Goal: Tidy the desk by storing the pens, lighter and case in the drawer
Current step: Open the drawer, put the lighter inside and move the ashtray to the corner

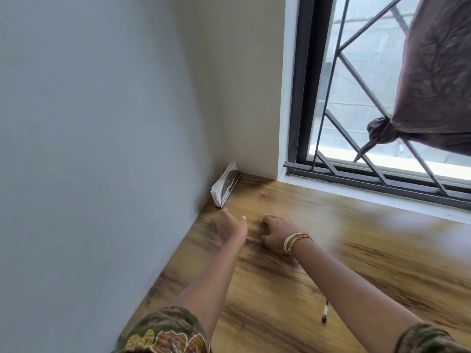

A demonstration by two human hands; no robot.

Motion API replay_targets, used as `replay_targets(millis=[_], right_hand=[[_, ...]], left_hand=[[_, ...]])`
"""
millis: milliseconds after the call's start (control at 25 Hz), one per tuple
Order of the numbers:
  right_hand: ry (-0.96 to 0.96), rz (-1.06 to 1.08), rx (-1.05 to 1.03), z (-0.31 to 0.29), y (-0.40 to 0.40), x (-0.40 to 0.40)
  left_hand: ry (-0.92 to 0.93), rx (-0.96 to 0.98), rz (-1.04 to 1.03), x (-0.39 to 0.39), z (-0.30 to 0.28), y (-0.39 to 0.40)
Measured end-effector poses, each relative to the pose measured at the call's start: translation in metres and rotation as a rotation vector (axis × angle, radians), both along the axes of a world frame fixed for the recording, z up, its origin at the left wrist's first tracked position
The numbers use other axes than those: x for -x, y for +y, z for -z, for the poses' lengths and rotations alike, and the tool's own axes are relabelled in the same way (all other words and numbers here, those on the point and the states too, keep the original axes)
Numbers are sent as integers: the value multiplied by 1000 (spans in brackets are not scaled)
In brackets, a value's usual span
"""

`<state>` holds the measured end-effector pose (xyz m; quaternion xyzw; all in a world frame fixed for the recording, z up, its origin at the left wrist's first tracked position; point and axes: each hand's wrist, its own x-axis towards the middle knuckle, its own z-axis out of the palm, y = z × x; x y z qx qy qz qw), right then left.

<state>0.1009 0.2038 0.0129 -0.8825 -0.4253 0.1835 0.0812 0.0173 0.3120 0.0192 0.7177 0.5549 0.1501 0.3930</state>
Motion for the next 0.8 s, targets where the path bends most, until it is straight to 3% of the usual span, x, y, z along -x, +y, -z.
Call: replay_targets(millis=[160,280,600,800], right_hand=[[-120,14,-138,6,-49,39],[-96,85,-213,9,-88,62],[-161,171,-307,8,-204,135],[-238,254,-373,15,-259,175]], left_hand=[[75,-109,166,32,4,-48],[61,-209,314,65,12,-86],[63,-186,426,165,23,-210],[345,-300,736,214,32,-261]])
